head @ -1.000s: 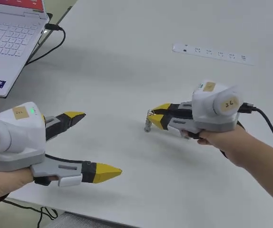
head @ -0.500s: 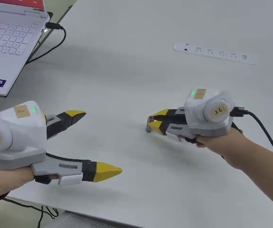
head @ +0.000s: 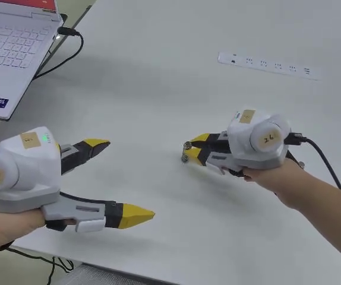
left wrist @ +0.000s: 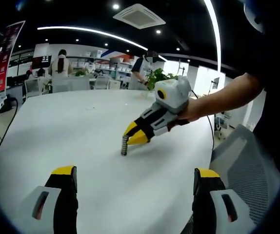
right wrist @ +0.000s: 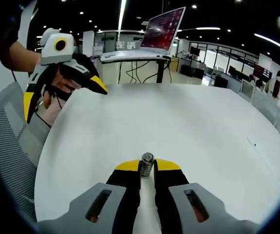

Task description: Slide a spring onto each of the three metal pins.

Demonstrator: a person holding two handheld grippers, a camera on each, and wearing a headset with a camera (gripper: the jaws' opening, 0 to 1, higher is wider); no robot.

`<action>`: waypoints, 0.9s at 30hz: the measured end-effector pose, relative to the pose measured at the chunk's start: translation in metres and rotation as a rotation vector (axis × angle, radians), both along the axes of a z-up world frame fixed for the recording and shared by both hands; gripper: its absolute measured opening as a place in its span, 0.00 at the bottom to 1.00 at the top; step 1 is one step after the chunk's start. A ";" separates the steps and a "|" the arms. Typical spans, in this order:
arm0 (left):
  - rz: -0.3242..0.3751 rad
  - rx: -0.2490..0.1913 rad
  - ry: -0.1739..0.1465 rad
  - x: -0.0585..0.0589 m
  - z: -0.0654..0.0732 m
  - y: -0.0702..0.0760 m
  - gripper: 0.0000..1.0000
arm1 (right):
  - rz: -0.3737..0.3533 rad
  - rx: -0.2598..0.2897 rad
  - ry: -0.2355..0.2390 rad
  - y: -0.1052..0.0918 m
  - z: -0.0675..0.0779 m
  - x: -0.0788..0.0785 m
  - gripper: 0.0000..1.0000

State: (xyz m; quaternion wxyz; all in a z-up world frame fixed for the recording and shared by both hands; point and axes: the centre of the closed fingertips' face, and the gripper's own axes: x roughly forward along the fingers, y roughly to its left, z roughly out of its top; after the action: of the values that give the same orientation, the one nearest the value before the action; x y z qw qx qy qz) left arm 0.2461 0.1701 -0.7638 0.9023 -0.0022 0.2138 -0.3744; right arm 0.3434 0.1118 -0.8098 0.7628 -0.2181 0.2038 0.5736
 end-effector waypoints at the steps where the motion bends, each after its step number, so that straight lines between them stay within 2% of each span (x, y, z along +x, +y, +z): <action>1: -0.001 -0.001 0.002 0.000 0.000 0.000 0.97 | -0.001 0.000 0.000 0.000 0.000 0.000 0.07; 6: 0.000 0.000 0.002 0.000 0.000 0.000 0.97 | -0.003 0.008 0.028 0.000 0.000 -0.001 0.08; 11: -0.002 -0.001 0.000 -0.001 0.000 -0.001 0.97 | 0.001 0.001 0.027 -0.001 0.000 -0.001 0.08; 13: -0.001 -0.001 0.000 -0.001 0.001 0.000 0.97 | -0.008 0.011 0.040 0.000 0.001 0.000 0.09; 15: -0.001 0.001 0.001 -0.001 0.000 0.000 0.97 | -0.015 0.022 0.052 0.001 0.002 -0.001 0.15; 17: -0.001 0.002 0.000 -0.001 0.001 0.001 0.97 | -0.016 0.021 0.041 0.002 0.003 0.000 0.19; 27: -0.002 0.008 -0.004 0.000 0.004 -0.001 0.98 | -0.029 0.030 0.041 0.001 0.008 0.001 0.22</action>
State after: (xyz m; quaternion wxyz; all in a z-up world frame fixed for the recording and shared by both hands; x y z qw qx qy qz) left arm 0.2464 0.1694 -0.7595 0.9024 0.0024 0.2133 -0.3743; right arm 0.3442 0.1126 -0.8018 0.7698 -0.1920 0.2138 0.5699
